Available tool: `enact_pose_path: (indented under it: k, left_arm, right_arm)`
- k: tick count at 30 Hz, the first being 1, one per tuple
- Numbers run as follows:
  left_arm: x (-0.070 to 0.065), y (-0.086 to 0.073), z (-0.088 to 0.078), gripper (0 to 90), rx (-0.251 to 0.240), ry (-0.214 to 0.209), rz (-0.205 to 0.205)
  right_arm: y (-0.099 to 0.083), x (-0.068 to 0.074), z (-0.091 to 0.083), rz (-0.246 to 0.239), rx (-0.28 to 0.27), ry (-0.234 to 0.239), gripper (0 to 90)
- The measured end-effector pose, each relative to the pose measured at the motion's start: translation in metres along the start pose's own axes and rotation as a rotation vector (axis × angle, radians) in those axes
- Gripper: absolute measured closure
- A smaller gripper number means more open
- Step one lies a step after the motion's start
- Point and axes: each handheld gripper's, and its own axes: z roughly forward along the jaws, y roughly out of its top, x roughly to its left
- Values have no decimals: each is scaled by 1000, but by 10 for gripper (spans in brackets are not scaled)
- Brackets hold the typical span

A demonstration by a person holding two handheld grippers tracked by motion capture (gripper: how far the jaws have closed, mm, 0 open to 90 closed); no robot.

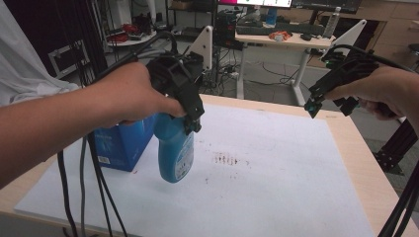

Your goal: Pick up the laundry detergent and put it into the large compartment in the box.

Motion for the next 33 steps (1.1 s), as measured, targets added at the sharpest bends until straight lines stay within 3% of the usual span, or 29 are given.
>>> enact_pose_path:
  k: [15,23,33]
  left_arm:
    - [21,12,-34,365,-2,25,-8]
    - [42,18,-55,367,-39,23,-24]
    - [68,23,-78,368,-33,38,-24]
  right_arm:
    - [-1,0,0,0,2,-4,129]
    - [-1,-1,0,-2,6,-6,128]
    - [1,2,2,-8,11,-7,128]
